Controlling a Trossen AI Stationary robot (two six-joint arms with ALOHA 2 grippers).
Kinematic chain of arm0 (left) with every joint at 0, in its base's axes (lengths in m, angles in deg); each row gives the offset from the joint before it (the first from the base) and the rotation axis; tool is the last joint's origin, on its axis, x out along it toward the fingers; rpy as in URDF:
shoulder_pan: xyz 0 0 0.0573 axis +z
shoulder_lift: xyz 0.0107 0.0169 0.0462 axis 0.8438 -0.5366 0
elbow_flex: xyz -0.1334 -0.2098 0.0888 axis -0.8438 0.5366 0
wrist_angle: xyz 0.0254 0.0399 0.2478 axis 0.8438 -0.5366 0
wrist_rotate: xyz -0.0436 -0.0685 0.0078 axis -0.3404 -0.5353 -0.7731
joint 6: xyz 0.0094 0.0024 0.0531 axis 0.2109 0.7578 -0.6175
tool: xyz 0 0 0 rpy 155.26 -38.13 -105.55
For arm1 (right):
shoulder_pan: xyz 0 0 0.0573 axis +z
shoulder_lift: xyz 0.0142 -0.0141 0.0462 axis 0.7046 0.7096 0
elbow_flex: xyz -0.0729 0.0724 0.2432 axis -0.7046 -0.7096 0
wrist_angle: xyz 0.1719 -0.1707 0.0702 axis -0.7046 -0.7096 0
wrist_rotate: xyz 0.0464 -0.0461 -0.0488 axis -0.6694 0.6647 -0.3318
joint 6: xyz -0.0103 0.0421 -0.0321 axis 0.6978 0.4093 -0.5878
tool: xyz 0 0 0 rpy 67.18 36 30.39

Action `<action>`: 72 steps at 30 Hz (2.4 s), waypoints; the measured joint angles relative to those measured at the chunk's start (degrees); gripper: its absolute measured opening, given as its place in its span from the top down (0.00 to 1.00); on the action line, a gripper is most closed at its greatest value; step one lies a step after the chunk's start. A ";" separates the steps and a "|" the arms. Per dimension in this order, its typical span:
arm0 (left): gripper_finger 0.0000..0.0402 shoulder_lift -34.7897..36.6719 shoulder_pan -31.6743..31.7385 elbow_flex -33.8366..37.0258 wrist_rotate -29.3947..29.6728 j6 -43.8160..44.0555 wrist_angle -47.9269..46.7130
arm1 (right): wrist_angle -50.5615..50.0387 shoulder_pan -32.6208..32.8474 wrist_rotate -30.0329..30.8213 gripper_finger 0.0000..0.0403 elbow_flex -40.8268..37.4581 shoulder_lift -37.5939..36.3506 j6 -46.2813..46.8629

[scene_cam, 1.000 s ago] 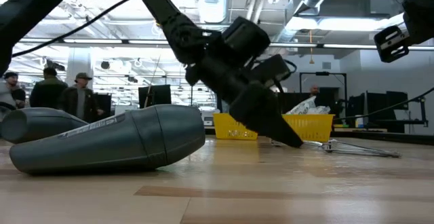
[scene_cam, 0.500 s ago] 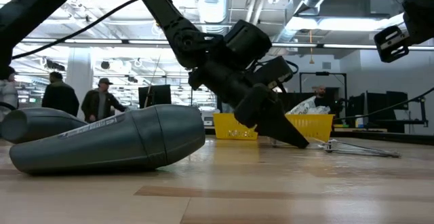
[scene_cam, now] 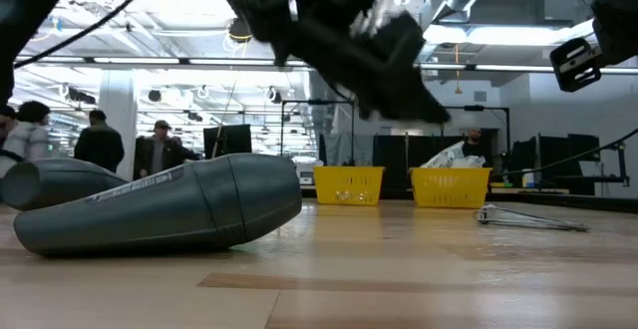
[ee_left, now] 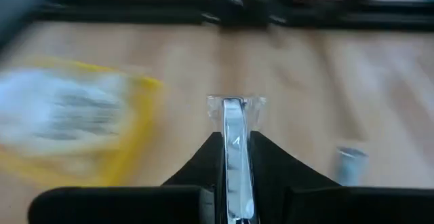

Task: Pick & Place Travel size toiletries
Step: Put the silver nail cutter into the left yellow bin

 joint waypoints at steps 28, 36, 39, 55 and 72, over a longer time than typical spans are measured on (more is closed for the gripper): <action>0.90 1.58 11.48 3.34 23.44 25.77 -11.22 | 0.00 -0.01 0.01 1.00 0.00 -0.01 0.00; 0.83 1.65 11.89 5.99 23.73 28.70 -10.82 | 0.01 -0.01 0.01 1.00 0.00 -0.01 -0.01; 0.77 1.65 11.85 6.13 23.26 28.44 -11.03 | 0.02 -0.02 0.02 1.00 0.00 0.00 -0.02; 0.34 8.26 7.08 6.00 9.58 13.05 -6.99 | 0.02 0.00 0.02 1.00 0.00 -0.02 0.00; 0.33 1.29 -5.95 4.39 -14.44 -6.95 6.56 | 0.00 -0.01 0.00 1.00 0.00 -0.02 0.00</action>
